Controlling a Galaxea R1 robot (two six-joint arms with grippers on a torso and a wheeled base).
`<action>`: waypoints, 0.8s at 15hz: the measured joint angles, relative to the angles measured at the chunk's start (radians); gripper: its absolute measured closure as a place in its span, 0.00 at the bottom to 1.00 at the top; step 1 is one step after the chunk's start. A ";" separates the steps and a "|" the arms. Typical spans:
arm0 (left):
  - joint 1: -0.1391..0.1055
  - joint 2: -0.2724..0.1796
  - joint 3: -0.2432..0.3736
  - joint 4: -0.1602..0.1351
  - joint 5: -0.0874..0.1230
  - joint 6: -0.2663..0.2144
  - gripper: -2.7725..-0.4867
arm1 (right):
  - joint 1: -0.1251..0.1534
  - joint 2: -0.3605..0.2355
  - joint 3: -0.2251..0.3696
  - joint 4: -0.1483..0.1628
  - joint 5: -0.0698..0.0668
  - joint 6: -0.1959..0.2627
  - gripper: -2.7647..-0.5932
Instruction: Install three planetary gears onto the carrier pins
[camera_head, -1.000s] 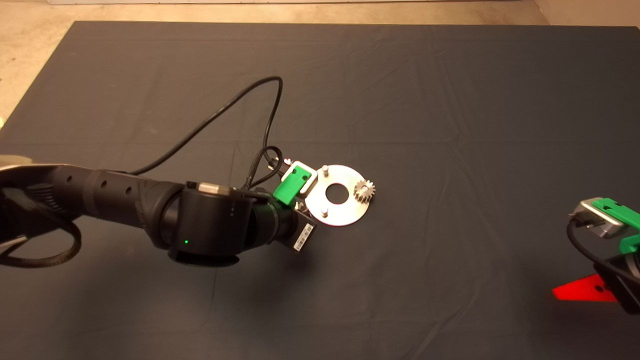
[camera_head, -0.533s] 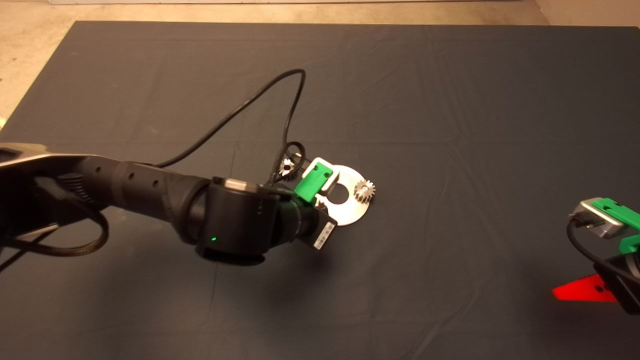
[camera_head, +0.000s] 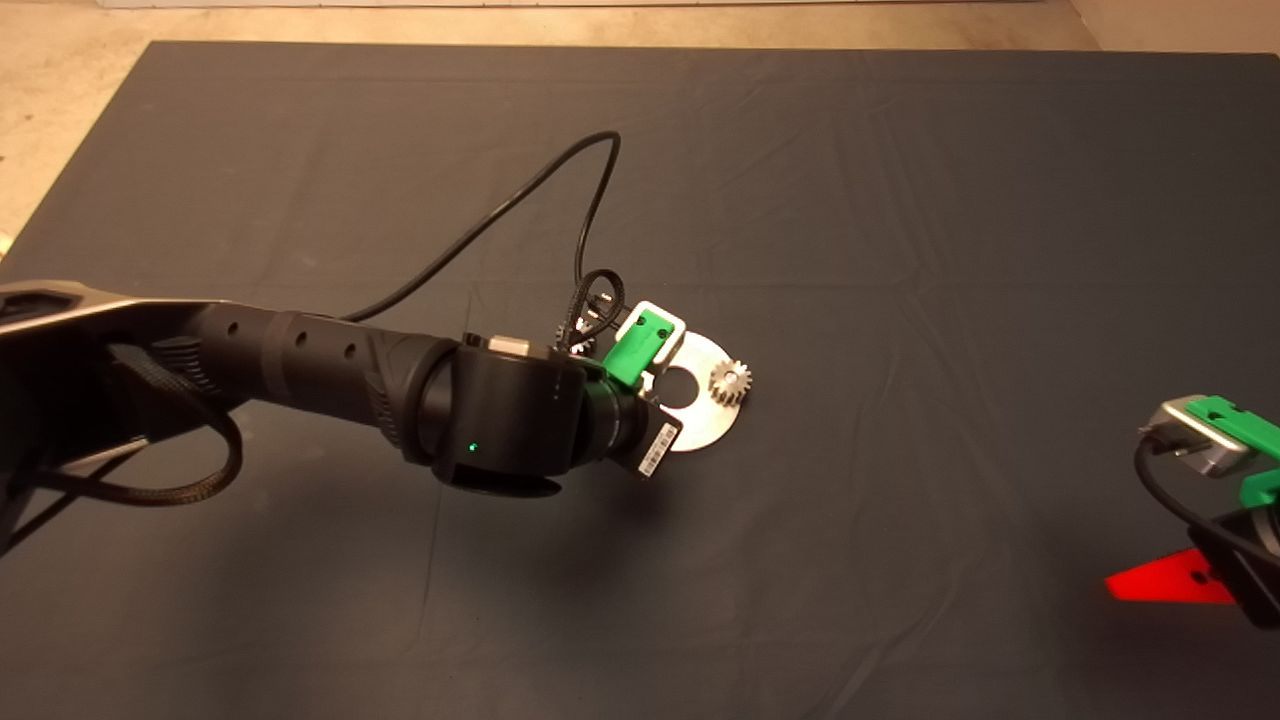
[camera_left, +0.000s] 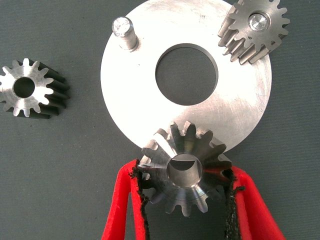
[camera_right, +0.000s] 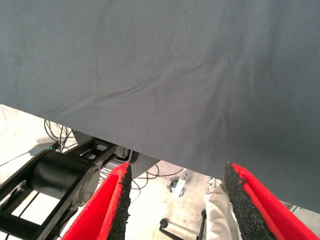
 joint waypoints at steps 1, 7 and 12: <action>0.000 0.000 0.000 0.000 0.000 -0.001 0.96 | 0.000 0.000 0.000 0.000 0.000 0.000 0.66; 0.000 0.004 0.000 0.000 -0.010 -0.022 0.96 | 0.000 0.000 0.000 0.000 0.000 0.000 0.66; 0.002 0.014 0.000 0.000 -0.018 -0.026 0.96 | 0.000 0.000 -0.001 0.000 0.000 0.000 0.66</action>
